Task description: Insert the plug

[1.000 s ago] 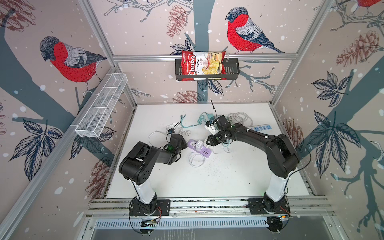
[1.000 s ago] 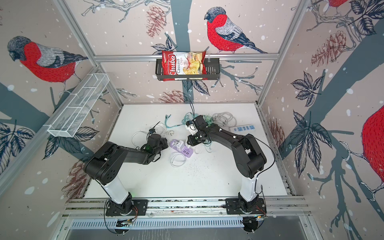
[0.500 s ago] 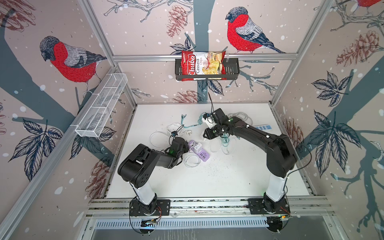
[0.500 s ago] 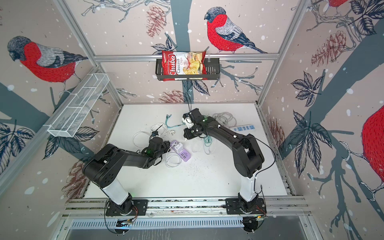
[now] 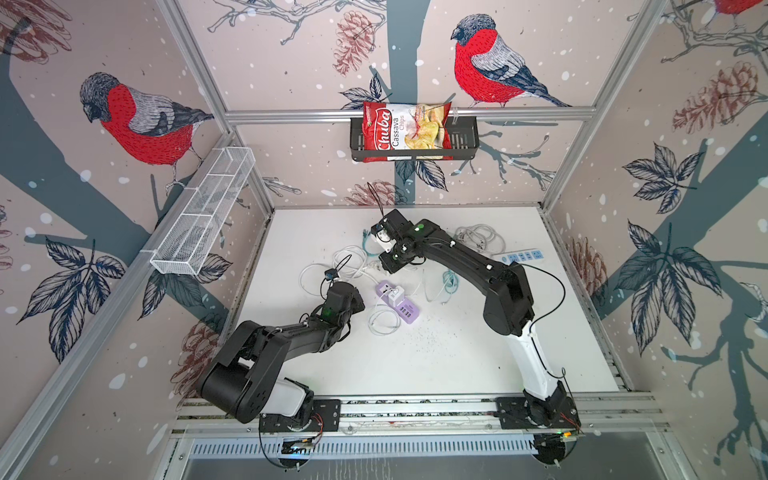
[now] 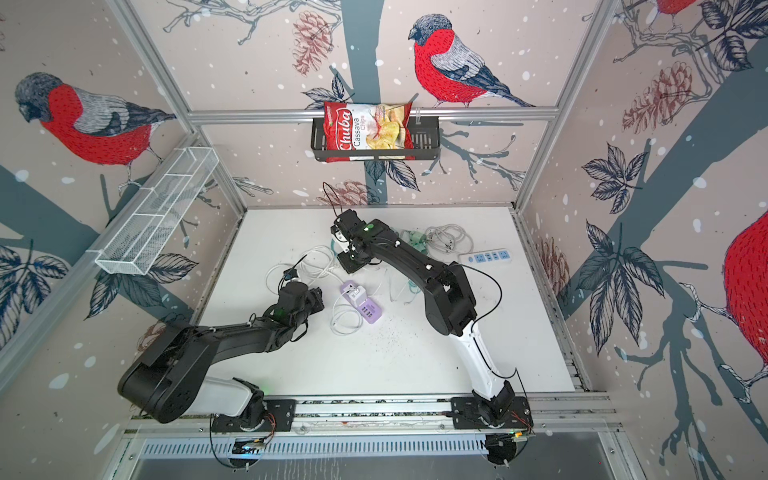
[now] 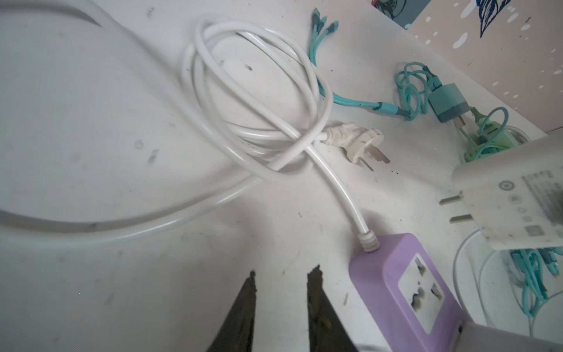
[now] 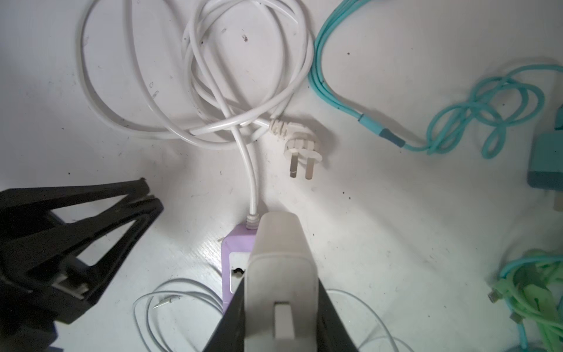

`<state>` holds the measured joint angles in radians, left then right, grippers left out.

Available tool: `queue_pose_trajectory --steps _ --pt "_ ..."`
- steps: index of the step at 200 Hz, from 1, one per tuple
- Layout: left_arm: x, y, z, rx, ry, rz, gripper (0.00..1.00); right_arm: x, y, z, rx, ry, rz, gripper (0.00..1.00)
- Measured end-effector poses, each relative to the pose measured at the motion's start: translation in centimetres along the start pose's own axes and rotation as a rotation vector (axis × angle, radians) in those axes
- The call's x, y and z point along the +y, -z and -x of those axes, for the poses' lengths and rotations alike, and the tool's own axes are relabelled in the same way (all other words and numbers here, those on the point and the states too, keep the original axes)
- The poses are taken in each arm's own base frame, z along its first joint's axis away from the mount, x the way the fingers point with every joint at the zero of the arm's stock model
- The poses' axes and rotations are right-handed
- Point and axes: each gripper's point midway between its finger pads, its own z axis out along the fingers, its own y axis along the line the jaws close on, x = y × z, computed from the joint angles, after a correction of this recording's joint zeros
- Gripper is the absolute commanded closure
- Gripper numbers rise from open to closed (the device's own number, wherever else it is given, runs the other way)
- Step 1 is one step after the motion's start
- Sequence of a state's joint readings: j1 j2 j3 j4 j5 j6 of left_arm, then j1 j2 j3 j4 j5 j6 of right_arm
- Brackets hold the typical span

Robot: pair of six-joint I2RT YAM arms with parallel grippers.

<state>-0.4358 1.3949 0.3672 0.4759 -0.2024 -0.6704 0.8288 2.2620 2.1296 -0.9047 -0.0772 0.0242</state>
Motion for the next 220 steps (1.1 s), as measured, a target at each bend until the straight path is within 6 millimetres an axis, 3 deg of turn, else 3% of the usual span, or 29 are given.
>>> queue_pose_trajectory --steps 69,114,220 --pt "2.6 1.2 -0.8 -0.022 -0.033 0.068 0.71 1.4 -1.2 -3.2 0.100 0.083 -0.015 0.91" --pt "2.6 1.5 -0.7 -0.033 -0.030 0.064 0.71 1.0 -0.6 -3.0 0.087 0.082 -0.024 0.91" --pt "2.6 1.6 -0.7 -0.035 -0.029 0.057 0.71 2.5 -1.2 -2.3 0.045 0.093 -0.014 0.91"
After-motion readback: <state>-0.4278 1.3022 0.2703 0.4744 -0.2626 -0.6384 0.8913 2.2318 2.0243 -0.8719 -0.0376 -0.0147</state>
